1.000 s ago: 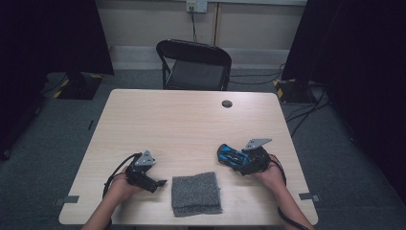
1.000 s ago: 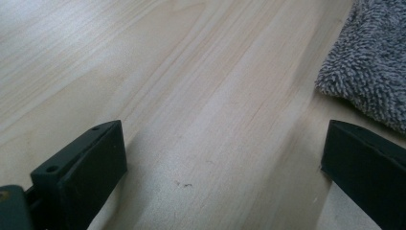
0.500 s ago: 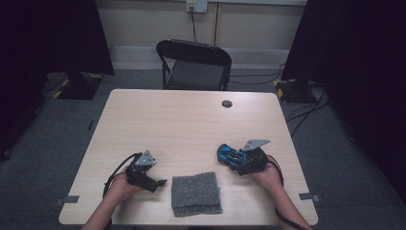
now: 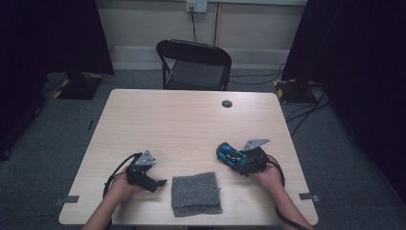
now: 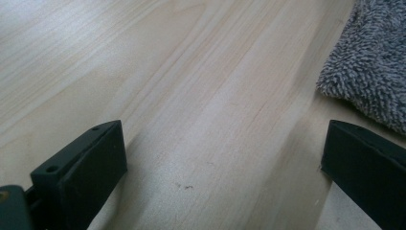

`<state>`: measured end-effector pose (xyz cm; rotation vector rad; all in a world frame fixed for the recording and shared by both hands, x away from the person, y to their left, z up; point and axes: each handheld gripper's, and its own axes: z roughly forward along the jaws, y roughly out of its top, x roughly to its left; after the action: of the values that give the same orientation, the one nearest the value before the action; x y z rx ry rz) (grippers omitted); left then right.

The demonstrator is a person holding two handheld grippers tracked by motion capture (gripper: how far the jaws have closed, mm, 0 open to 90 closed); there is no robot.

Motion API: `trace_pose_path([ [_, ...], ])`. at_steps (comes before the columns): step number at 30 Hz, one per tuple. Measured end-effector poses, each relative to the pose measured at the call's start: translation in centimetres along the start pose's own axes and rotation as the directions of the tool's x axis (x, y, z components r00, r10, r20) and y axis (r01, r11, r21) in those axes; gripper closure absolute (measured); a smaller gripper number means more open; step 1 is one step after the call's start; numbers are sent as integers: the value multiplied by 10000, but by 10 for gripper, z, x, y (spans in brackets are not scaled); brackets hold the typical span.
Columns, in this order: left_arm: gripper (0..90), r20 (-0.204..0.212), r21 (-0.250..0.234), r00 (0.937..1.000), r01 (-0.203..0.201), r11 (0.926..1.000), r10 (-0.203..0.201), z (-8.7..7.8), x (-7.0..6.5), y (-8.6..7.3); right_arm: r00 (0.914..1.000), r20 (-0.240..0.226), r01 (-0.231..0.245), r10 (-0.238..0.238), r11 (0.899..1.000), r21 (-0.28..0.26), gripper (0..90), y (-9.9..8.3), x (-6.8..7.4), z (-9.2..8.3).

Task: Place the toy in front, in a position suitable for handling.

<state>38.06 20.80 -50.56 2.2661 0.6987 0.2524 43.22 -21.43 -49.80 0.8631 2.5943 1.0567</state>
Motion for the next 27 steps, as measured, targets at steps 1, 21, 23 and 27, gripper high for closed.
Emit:
trace_pose_path([
  [1, 10, -1, 1, 10000, -1, 10000, 1, 0, 0, 0, 10000, 4, -44, 44, 10000, 19, 246, 0, 0, 0],
  [21, 10, 0, 1, 10000, -1, 10000, 1, 0, 0, 0, 9968, 248, -755, 762, 9967, -295, 255, 1, -6, -14],
  [23, 10, 0, -1, 10000, 0, 10000, 0, 0, 0, 0, 9961, 283, -831, 840, 9961, -306, 254, -1, -5, -13],
  [27, 10, -1, -3, 10000, 3, 10000, -3, 0, 0, 0, 9951, 223, -955, 960, 9951, -247, 252, -3, -6, -12],
])
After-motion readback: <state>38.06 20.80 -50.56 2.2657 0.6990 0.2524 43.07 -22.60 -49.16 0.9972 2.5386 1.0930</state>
